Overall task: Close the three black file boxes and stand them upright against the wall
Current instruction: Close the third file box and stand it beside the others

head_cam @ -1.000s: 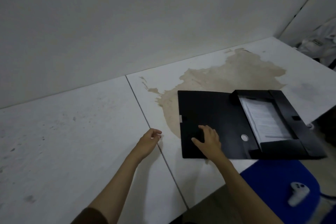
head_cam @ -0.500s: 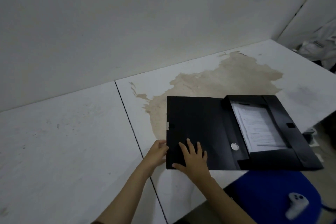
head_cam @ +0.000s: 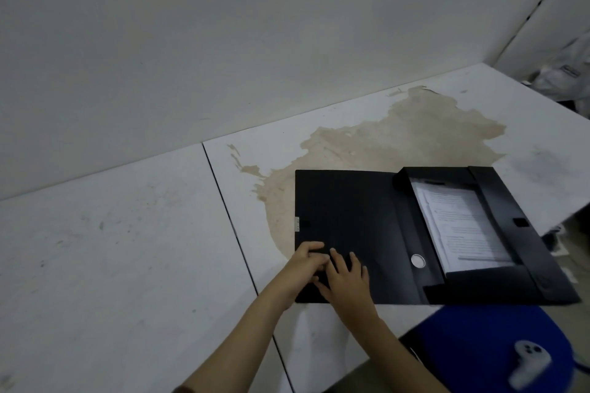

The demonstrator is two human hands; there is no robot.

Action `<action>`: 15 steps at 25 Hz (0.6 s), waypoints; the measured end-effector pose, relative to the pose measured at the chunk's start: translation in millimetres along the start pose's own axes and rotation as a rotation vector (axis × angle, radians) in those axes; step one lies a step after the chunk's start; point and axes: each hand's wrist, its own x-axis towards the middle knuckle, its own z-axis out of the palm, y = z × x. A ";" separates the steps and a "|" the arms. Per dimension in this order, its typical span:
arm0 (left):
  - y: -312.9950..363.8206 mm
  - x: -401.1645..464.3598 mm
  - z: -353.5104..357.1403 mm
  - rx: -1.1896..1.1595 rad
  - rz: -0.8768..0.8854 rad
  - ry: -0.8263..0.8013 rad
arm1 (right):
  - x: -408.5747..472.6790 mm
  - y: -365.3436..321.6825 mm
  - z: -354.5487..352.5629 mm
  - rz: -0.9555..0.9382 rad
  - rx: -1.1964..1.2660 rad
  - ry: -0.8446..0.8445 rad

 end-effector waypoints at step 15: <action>-9.9 -2.0 -5.2 -0.241 -0.051 0.227 | -9.0 15.7 -19.9 -0.197 -0.058 -0.202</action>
